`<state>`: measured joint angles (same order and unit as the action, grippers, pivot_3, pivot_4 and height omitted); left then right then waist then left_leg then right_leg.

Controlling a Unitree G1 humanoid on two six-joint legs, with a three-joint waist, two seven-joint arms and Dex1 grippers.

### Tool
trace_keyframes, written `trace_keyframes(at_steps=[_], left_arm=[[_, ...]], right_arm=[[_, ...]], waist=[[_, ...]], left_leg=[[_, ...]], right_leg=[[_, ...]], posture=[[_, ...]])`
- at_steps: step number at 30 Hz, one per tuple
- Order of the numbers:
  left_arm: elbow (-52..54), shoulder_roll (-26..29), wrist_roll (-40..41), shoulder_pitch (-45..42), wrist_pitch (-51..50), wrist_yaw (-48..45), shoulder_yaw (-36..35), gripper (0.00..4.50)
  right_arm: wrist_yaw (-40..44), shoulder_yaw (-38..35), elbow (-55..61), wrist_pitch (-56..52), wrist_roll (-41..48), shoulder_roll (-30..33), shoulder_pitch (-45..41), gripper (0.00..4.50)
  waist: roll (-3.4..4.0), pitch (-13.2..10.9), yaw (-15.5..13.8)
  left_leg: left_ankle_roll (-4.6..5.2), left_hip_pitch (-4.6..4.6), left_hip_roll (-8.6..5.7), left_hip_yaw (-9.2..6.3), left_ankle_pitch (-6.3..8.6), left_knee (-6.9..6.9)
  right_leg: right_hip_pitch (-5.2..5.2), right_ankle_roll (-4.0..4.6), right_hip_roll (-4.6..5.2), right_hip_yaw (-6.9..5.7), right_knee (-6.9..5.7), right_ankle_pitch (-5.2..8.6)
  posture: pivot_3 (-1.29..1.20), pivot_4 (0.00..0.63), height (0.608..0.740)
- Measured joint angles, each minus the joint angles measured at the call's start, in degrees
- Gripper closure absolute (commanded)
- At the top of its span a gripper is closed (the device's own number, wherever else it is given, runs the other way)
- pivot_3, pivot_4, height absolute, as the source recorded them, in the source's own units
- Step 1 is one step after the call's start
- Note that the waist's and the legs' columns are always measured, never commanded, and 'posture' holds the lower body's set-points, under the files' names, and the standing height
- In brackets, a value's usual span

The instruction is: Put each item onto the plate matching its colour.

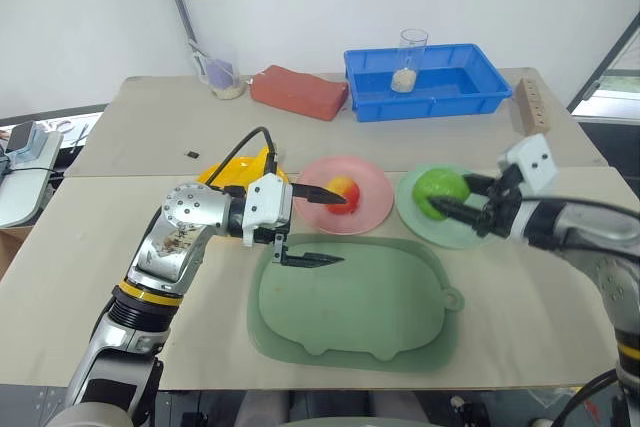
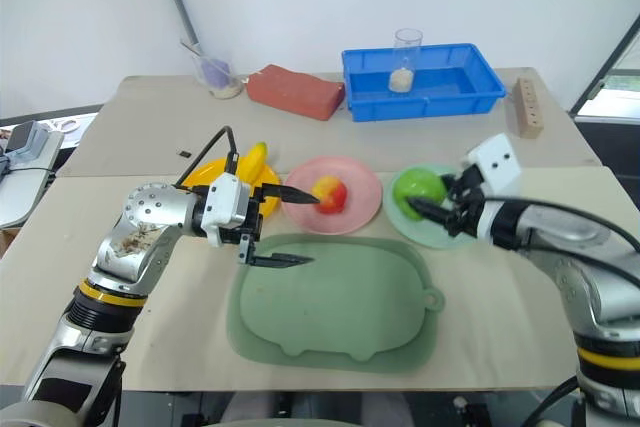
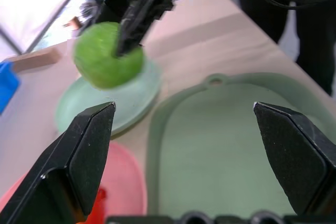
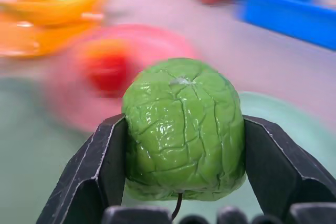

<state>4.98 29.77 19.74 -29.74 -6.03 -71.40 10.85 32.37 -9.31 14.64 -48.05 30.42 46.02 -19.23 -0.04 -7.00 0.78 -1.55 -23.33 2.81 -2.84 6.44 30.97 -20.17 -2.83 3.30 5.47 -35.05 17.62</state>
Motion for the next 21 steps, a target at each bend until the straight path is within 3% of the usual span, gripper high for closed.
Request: trace_keyframes(at_steps=[5,7,9,16,21], left_arm=[[-2.22,-1.83,-1.62,-1.25,0.76,3.99,-0.36,0.00],[-2.22,-1.84,-1.61,-1.25,0.70,4.55,-0.64,0.00],[-2.20,-1.83,-1.61,-1.25,0.67,5.07,-0.80,0.00],[-1.99,-1.82,-1.56,-1.32,-0.86,8.18,-1.48,0.00],[-2.76,0.66,1.82,-4.21,-12.60,14.51,-8.13,0.00]], right_arm=[[-1.60,4.72,-9.90,2.62,-6.57,-2.73,-3.46,1.64],[-1.93,5.19,-12.84,2.75,-7.96,-3.09,-4.33,0.65],[-2.04,5.18,-14.22,2.75,-8.66,-3.29,-4.67,0.01],[0.41,2.71,-12.37,2.93,-8.34,-3.37,-2.99,0.01],[5.30,-3.98,-6.59,2.93,-3.99,-1.09,1.65,0.01]], waist=[[0.07,0.04,0.16],[0.10,0.04,0.24],[0.11,0.04,0.28],[0.12,0.04,0.19],[0.12,0.02,0.21]], left_leg=[[0.09,-0.06,0.01,-0.06,-0.06,-0.07],[0.10,-0.06,0.01,-0.06,-0.06,-0.09],[0.11,-0.04,0.02,-0.07,-0.06,-0.09],[0.10,-0.01,0.02,-0.07,-0.06,-0.06],[0.10,-0.10,0.02,-0.08,-0.06,-0.05]], right_leg=[[0.06,-0.38,-0.12,0.08,-0.09,-0.18],[0.06,-0.38,-0.13,0.11,-0.12,-0.18],[0.06,-0.38,-0.15,0.11,-0.13,-0.18],[0.02,-0.36,-0.14,0.10,-0.13,-0.17],[0.05,-0.41,-0.15,0.08,-0.19,-0.18]], posture=[[0.00,0.150,0.740],[0.00,0.150,0.740],[0.00,0.150,0.740],[0.00,0.150,0.740],[0.00,0.150,0.740]])
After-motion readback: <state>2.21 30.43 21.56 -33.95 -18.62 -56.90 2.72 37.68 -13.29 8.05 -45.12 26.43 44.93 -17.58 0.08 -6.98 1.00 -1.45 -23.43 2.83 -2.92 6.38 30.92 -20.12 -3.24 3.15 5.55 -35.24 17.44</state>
